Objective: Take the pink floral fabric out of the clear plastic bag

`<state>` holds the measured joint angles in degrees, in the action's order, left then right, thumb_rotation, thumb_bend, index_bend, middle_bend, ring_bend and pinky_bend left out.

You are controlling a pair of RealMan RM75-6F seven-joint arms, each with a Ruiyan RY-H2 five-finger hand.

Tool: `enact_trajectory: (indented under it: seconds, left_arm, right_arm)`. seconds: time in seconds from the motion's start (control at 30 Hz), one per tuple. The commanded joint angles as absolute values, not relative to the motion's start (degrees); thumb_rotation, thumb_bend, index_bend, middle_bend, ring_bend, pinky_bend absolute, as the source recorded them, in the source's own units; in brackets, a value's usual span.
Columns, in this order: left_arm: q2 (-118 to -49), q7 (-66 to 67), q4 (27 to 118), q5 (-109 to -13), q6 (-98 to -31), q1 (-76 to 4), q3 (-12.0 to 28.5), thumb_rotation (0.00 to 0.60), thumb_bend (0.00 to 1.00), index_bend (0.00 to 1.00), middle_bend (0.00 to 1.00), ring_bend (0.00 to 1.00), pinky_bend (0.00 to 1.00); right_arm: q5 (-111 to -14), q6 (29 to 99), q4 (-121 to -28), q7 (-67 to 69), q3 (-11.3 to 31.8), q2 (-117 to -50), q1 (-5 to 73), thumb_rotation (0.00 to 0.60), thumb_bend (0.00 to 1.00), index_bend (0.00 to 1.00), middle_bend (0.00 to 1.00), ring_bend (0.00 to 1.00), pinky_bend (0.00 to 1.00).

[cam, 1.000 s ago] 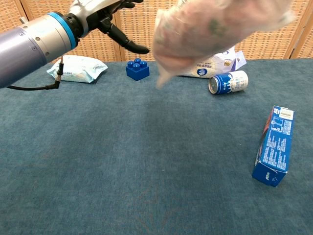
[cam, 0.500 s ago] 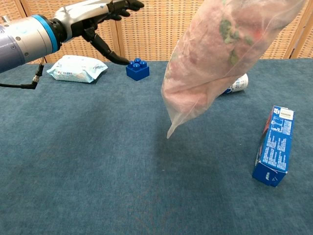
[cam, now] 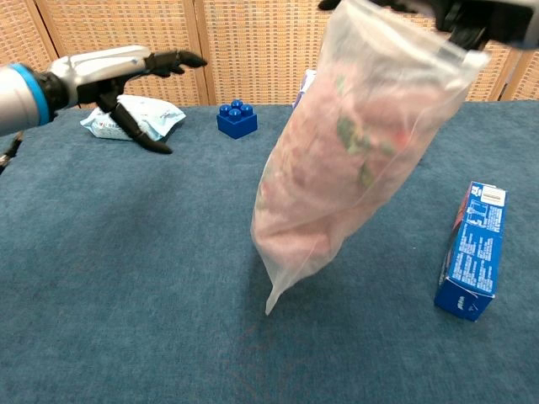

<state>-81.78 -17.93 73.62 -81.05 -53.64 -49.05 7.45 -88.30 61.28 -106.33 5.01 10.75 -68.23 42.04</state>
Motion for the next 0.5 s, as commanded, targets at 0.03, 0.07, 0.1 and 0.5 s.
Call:
enact_trajectory:
  seconds: [0.03,0.07,0.1,0.5]
  left_arm:
    - [-81.63,-19.18,71.48,-83.47,-54.0,-47.89,5.18,0.6,0.11,0.04,0.0,0.0,0.0]
    - [-81.8,-19.36,70.92,-84.07,-54.01,-47.73,4.62,0.6,0.11,0.04,0.0,0.0,0.0]
    - [-81.91,-19.5,70.56,-84.43,-54.0,-47.63,4.27,0.6,0.11,0.04,0.0,0.0,0.0]
    - [-83.83,-26.03,63.86,-89.2,-58.1,-45.0,0.8,0.6,0.11,0.04,0.0,0.0,0.0]
  right_arm:
    - [-86.34,59.89,-104.89,4.29,10.59,-71.23,42.93,0.6,0.69,0.81,0.0,0.0,0.0]
    - [-85.99,59.72,-104.7,4.28,10.67,-71.74,43.08,0.6,0.69,0.81,0.0,0.0,0.0]
    - [-85.79,59.63,-104.56,4.28,10.76,-72.02,43.18,0.6,0.69,0.81,0.0,0.0,0.0]
    - [-82.0,56.45,-103.58,4.05,13.0,-76.96,46.44,0.6,0.69,0.81,0.0,0.0,0.0]
